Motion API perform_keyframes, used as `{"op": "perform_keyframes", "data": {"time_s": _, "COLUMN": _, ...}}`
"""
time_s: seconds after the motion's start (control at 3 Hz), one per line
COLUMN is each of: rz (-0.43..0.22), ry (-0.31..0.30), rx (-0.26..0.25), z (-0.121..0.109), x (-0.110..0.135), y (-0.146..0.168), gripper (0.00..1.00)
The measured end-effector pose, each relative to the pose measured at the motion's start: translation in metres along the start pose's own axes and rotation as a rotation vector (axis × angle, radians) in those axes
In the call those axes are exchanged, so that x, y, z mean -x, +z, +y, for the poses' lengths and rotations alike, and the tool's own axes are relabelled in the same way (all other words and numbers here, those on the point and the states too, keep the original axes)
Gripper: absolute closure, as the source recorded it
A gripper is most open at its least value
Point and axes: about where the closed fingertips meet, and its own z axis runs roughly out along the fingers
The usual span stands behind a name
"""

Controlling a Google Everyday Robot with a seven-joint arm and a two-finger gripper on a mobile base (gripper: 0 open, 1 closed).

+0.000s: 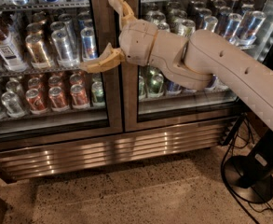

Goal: Open left fridge door

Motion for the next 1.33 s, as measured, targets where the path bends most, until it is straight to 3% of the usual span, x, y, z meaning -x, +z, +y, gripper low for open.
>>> {"op": "perform_keyframes", "data": {"time_s": 0.33, "rz": 0.021, "ry": -0.021, "rx": -0.106, "z": 0.005, "x": 0.003, "y": -0.014, "gripper": 0.00}}
{"op": "perform_keyframes", "data": {"time_s": 0.67, "rz": 0.034, "ry": -0.113, "rx": -0.163, "z": -0.004, "x": 0.024, "y": -0.011, "gripper": 0.00}}
{"op": "perform_keyframes", "data": {"time_s": 1.33, "rz": 0.021, "ry": -0.042, "rx": -0.084, "z": -0.006, "x": 0.012, "y": 0.004, "gripper": 0.00}}
